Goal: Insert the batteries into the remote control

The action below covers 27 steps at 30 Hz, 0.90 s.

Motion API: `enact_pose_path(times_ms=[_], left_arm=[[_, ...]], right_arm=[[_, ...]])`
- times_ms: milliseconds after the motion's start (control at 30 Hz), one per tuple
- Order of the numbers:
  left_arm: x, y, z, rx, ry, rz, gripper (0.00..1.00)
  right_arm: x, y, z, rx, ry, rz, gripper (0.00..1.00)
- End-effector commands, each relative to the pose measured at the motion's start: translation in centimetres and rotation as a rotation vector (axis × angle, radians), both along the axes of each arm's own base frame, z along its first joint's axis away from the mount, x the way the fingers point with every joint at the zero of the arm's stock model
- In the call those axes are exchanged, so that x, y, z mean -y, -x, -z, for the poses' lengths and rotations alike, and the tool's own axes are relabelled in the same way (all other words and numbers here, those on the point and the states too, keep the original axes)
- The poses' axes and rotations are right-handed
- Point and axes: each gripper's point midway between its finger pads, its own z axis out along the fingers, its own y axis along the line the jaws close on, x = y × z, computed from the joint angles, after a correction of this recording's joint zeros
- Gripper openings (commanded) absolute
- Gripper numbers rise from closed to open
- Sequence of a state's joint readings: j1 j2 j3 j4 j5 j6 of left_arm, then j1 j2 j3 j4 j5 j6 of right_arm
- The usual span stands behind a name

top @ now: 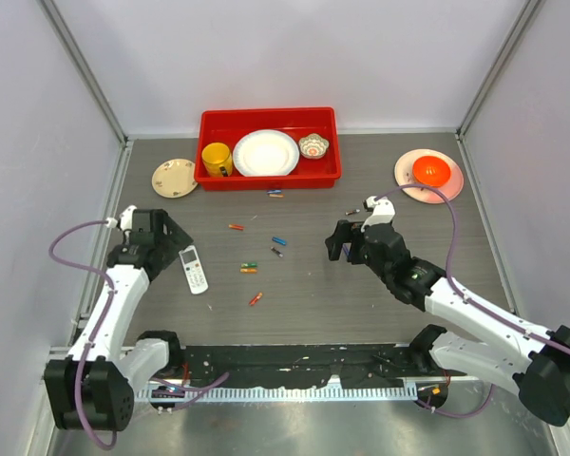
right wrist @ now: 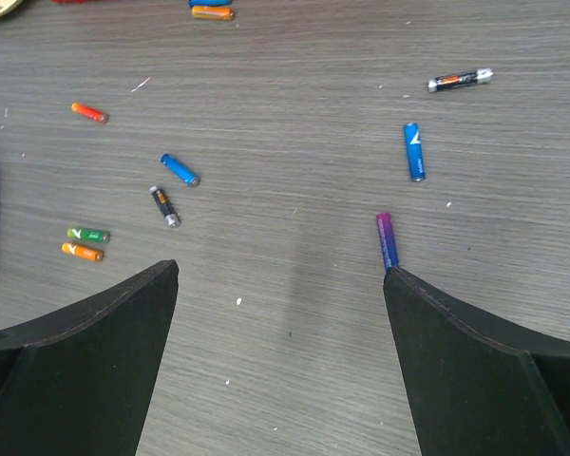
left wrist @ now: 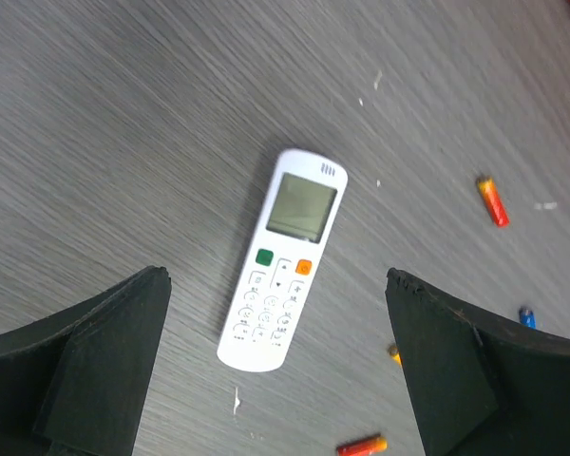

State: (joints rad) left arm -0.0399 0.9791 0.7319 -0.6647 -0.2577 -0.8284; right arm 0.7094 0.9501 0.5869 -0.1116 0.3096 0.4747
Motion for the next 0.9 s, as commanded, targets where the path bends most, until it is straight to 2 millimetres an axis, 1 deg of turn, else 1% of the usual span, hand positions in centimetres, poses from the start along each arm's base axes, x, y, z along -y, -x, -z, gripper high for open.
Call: enact_pose_path(times_ms=[0, 33, 133, 300, 333, 500, 600, 633, 667, 867], left_arm=[[2.3, -0.2, 1.5, -0.055, 0.074, 0.153, 1.00], [2.8, -0.2, 2.0, -0.061, 0.089, 0.187, 1.00], [3.3, -0.5, 2.6, -0.072, 0.112, 0.203, 1.00], [3.0, -0.8, 3.1, -0.103, 0.092, 0.198, 1.00], [3.1, -0.7, 3.6, -0.126, 0.093, 0.203, 1.00], [3.1, -0.5, 4.7, -0.187, 0.059, 0.220, 0.95], [3.0, -0.3, 5.2, -0.226, 0.042, 0.239, 0.91], [3.0, -0.3, 5.3, -0.235, 0.036, 0.246, 0.89], [3.0, -0.1, 5.5, -0.252, 0.027, 0.253, 0.88], [2.7, -0.1, 5.8, -0.312, -0.047, 0.304, 0.84]], right_arm=[[-1.5, 0.0, -1.1, 0.004, -0.059, -0.047, 0.95], [-1.7, 0.1, -1.1, 0.001, -0.064, -0.059, 0.95], [-2.4, 0.2, -0.8, -0.014, -0.079, -0.081, 0.95], [-3.7, 0.2, -0.1, -0.050, -0.113, -0.113, 0.95], [-3.7, 0.2, 0.0, -0.052, -0.117, -0.113, 0.95], [-3.8, 0.2, 0.2, -0.057, -0.109, -0.117, 0.95], [-3.5, 0.4, -0.3, -0.053, -0.103, -0.119, 0.95], [-3.5, 0.4, -0.9, -0.036, -0.108, -0.121, 0.95], [-3.3, 0.5, -1.0, -0.038, -0.105, -0.118, 0.95], [-2.7, 0.8, -2.3, -0.006, -0.116, -0.110, 0.95]])
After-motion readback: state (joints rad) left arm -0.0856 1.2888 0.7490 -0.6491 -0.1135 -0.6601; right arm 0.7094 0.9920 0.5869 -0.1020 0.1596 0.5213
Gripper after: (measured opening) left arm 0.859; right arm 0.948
